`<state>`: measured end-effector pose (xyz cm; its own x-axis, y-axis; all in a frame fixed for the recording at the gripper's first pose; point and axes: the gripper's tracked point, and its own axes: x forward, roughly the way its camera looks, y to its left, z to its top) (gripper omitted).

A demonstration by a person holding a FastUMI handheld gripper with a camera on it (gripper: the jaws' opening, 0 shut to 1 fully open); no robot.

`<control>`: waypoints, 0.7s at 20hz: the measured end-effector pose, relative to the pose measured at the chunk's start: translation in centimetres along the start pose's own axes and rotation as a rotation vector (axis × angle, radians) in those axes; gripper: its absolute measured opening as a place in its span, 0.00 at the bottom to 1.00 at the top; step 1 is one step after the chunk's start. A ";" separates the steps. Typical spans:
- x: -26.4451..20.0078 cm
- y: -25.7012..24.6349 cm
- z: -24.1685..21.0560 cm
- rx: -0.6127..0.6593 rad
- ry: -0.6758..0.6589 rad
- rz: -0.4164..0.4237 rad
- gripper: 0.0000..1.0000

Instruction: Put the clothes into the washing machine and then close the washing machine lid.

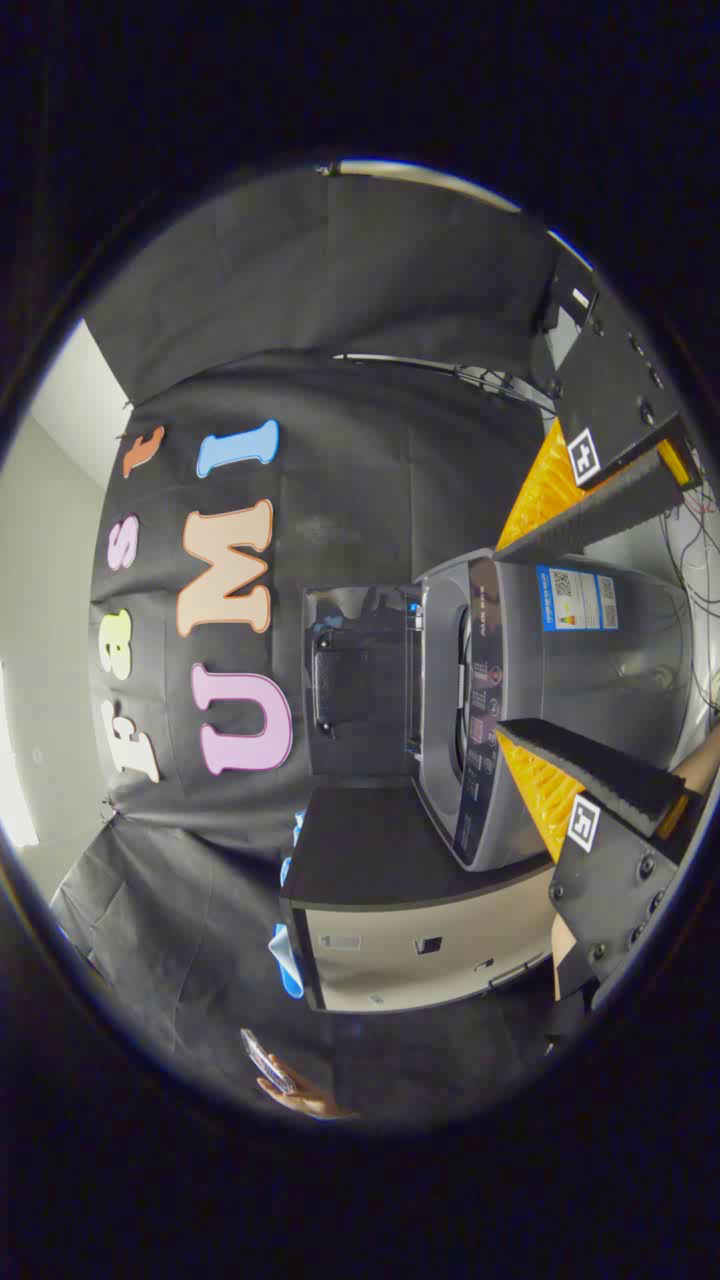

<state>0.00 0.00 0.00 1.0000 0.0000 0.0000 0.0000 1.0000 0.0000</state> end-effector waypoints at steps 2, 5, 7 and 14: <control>0.0 0.0 0.0 0.000 0.000 0.000 0.96; 0.0 0.0 0.0 0.000 0.000 0.000 0.96; 0.0 0.0 0.0 0.000 0.000 0.000 0.96; 0.0 0.0 0.0 -0.001 0.000 -0.004 0.96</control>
<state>0.03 -0.04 -0.02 1.0000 -0.0037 0.0005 0.0037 1.0000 -0.0007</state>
